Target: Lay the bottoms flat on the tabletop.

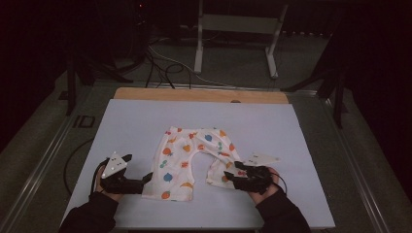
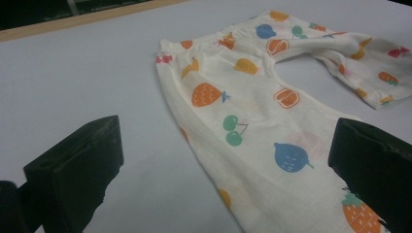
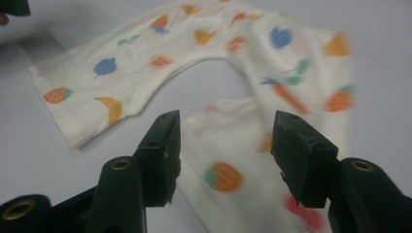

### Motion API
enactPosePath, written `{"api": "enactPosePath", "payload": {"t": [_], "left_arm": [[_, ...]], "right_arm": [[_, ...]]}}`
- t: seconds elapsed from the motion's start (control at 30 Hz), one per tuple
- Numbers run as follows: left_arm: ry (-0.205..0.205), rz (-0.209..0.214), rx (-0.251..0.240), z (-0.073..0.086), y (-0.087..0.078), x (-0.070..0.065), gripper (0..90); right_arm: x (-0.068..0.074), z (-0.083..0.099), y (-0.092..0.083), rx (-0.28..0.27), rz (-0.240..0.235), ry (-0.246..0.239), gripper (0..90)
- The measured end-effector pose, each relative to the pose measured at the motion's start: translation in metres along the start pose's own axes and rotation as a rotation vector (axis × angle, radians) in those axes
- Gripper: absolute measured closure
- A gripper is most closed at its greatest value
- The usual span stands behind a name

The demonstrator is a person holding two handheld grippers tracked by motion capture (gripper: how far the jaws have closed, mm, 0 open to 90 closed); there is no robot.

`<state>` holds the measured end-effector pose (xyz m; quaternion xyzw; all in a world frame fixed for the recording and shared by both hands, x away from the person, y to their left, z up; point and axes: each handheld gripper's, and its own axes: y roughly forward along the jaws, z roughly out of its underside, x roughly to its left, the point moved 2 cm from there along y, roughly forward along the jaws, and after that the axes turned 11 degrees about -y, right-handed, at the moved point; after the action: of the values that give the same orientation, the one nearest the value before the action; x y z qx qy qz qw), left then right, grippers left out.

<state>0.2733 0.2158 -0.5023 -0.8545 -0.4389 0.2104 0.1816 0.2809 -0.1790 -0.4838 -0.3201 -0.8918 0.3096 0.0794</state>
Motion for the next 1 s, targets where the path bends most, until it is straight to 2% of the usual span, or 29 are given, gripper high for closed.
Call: {"api": "enactPosePath", "payload": {"t": [0.2,0.33,0.43,0.53,0.57,0.6,0.73,0.8,1.0], "left_arm": [[-0.005,-0.003,0.0,0.001,-0.001,0.002,0.4],[-0.002,-0.001,-0.002,0.0,-0.002,0.002,0.4],[0.001,-0.001,0.002,0.001,-0.002,0.002,0.5],[-0.006,-0.002,-0.002,0.001,-0.002,0.003,0.4],[-0.004,-0.002,0.0,0.001,-0.002,0.003,0.4],[-0.003,0.0,0.0,0.001,-0.002,0.003,0.5],[-0.001,-0.003,-0.006,0.0,-0.003,0.003,0.5],[0.003,-0.004,-0.005,0.0,-0.003,0.003,0.4],[0.0,-0.003,-0.006,0.0,-0.004,0.003,0.5]], "right_arm": [[0.026,0.0,0.042,0.086,-0.066,-0.034,46.3],[0.037,0.005,0.059,0.133,-0.078,-0.073,53.1],[0.04,0.007,0.067,0.166,-0.059,-0.111,58.1],[0.039,0.007,0.065,0.181,-0.034,-0.157,79.5],[0.038,0.007,0.065,0.183,-0.032,-0.151,85.8],[0.037,0.005,0.062,0.178,-0.041,-0.147,87.8],[0.039,-0.002,0.048,0.135,-0.068,-0.151,89.0],[0.045,-0.006,0.037,0.113,-0.078,-0.173,89.0],[0.06,-0.003,0.026,0.121,-0.141,-0.183,88.7]]}}
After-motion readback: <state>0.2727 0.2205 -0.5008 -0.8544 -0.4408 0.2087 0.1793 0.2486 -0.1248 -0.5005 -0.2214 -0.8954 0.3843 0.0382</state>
